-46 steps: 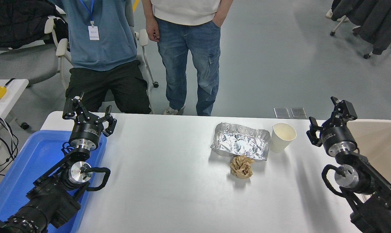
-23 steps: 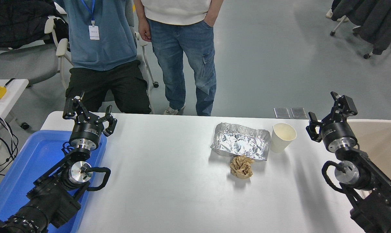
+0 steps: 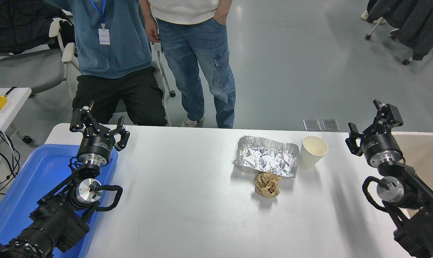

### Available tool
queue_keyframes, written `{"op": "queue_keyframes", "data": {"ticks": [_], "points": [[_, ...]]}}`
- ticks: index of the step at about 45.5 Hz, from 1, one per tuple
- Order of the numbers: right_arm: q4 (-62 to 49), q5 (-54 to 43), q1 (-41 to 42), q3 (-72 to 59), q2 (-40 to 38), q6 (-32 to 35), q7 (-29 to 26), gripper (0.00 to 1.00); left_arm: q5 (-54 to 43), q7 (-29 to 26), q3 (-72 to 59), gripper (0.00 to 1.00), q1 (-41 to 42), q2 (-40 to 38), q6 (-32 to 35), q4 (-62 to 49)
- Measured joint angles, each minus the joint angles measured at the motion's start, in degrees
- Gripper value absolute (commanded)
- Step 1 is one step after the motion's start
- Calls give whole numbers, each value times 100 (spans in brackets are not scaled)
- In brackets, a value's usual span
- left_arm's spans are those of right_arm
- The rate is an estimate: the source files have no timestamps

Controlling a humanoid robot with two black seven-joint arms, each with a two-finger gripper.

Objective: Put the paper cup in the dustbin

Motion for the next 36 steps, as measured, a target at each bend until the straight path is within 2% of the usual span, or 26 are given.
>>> {"op": "queue_keyframes", "data": {"ticks": [10, 19, 36], "points": [[130, -54, 419, -880, -598, 166, -220, 100, 0, -6, 0, 100, 4, 5, 0, 0], [434, -343, 1010, -2292, -1234, 367, -290, 100, 0, -5, 0, 100, 5, 7, 2, 0], [920, -1383, 2293, -4627, -1983, 478, -433, 100, 0, -5, 0, 100, -2, 2, 2, 0]]}}
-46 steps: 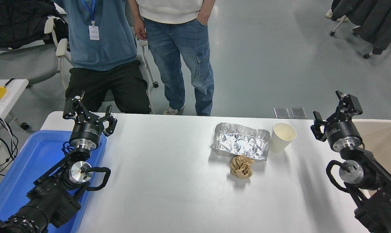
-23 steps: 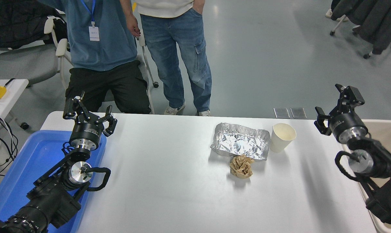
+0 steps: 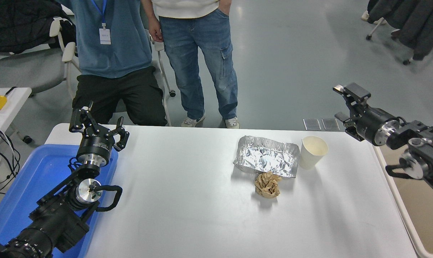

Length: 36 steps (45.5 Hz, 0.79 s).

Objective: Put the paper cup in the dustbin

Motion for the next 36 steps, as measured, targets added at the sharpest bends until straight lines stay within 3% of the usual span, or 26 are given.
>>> {"op": "queue_keyframes", "data": {"ticks": [11, 36], "points": [[17, -645, 800, -1415, -54, 25, -79, 100, 0, 1, 0, 100, -1, -2, 0, 0], [-1580, -1501, 1592, -3707, 1168, -78, -106, 100, 1, 3, 0, 100, -3, -2, -1, 0]]}}
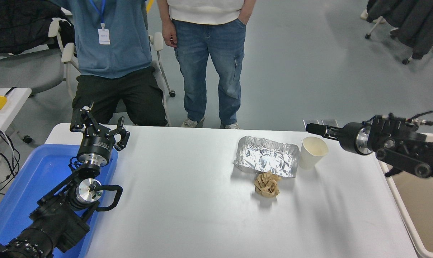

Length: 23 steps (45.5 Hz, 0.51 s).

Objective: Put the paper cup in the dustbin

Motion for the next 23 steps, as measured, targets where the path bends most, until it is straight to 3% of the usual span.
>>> {"op": "queue_keyframes", "data": {"ticks": [23], "points": [[-1002, -88, -189, -607, 522, -105, 60, 100, -1, 0, 0, 100, 0, 0, 0, 0]]}}
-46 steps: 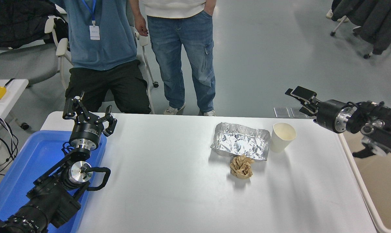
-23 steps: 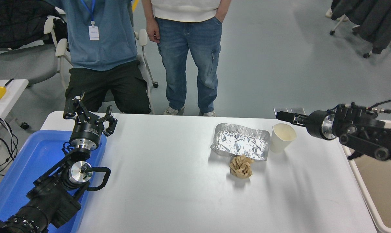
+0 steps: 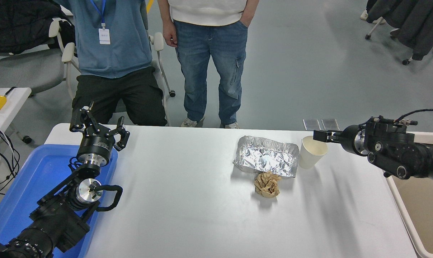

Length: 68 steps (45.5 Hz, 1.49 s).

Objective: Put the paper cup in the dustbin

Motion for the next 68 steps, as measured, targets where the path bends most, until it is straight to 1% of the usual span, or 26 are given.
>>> {"op": "queue_keyframes", "data": {"ticks": [14, 30, 37, 39, 42, 47, 49, 52, 55, 58, 60, 63, 68], "points": [[-165, 32, -185, -65, 212, -52, 13, 99, 0, -1, 0, 100, 0, 0, 0, 0], [-723, 53, -515, -78, 548, -185, 110, 99, 1, -1, 0, 100, 0, 0, 0, 0], [-881, 67, -592, -68, 600, -207, 157, 96, 4, 3, 0, 100, 1, 0, 0, 0], [-914, 71, -603, -65, 608, -217, 163, 92, 4, 4, 0, 100, 1, 0, 0, 0], [-953, 75, -620, -63, 622, -226, 188, 81, 4, 4, 0, 100, 1, 0, 0, 0], [-1004, 81, -632, -62, 633, -235, 258, 57, 3, 4, 0, 100, 0, 0, 0, 0], [-1008, 81, -634, -63, 637, -235, 281, 49, 3, 4, 0, 100, 0, 0, 0, 0], [-1027, 84, -634, -82, 639, -235, 316, 32, 3, 4, 0, 100, 0, 0, 0, 0], [-1035, 85, -634, -101, 640, -234, 341, 27, 3, 4, 0, 100, 0, 0, 0, 0], [-1044, 86, -634, -120, 642, -229, 375, 18, 3, 4, 0, 100, 1, 0, 0, 0], [-1048, 86, -633, -131, 642, -227, 401, 14, 3, 4, 0, 100, 0, 0, 0, 0], [-1051, 87, -625, -141, 643, -226, 436, 0, 3, 4, 0, 100, 0, 0, 0, 0], [-1056, 87, -619, -154, 644, -221, 511, 0, 2, 4, 0, 100, 0, 0, 0, 0]]}}
